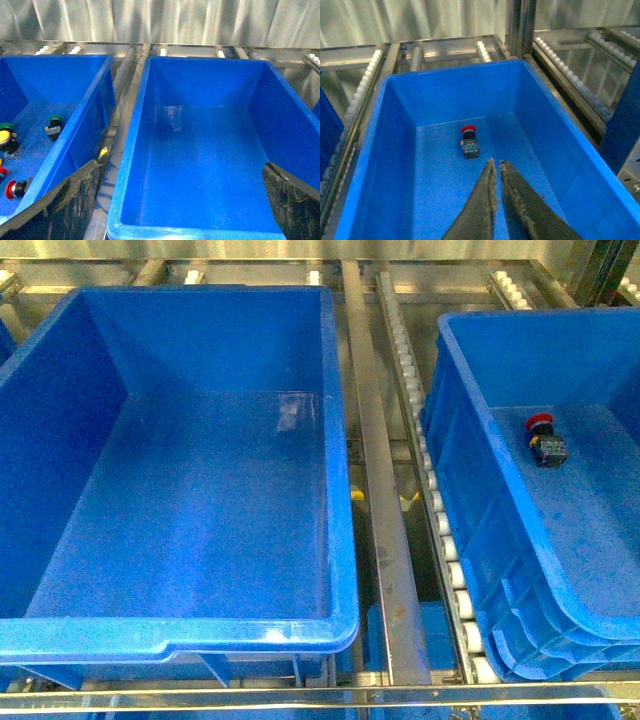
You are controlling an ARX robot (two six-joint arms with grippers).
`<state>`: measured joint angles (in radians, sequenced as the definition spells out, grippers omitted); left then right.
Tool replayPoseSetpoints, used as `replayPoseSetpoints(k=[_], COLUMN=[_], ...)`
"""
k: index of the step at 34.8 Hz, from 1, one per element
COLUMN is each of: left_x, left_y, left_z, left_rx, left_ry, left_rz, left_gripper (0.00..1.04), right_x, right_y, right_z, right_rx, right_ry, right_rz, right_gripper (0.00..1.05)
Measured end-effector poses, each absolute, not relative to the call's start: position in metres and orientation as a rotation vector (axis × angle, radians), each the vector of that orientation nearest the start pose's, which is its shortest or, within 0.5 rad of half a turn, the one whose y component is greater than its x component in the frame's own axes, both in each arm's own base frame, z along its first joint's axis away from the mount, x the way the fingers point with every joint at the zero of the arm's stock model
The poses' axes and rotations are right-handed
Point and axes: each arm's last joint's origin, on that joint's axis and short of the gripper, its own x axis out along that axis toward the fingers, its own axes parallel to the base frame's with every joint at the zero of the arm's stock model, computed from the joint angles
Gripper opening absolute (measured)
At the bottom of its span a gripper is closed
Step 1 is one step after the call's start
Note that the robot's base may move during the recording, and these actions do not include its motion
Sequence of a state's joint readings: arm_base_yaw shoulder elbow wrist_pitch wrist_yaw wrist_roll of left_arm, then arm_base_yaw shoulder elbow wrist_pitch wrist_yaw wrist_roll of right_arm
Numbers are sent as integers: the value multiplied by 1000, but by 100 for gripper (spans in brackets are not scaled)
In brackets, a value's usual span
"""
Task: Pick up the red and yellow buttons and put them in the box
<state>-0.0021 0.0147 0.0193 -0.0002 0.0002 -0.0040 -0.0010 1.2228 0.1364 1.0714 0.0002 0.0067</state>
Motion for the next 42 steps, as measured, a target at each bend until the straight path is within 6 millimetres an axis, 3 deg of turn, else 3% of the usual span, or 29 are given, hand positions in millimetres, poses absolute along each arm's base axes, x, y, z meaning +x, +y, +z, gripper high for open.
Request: replayPoseSetpoints(k=[20,42], left_x=[97,97], left_y=[0,0], left_z=[169,169], left_rx=[-4,-4], left_ry=[-4,-4], left_rz=[-2,-2], left_gripper=[97,97], right_x=[147,121], right_y=[0,0], right_z=[164,173], right_rx=[4,4], right_ry=[11,-20], right_rz=[-1,-1], right_gripper=[3,3])
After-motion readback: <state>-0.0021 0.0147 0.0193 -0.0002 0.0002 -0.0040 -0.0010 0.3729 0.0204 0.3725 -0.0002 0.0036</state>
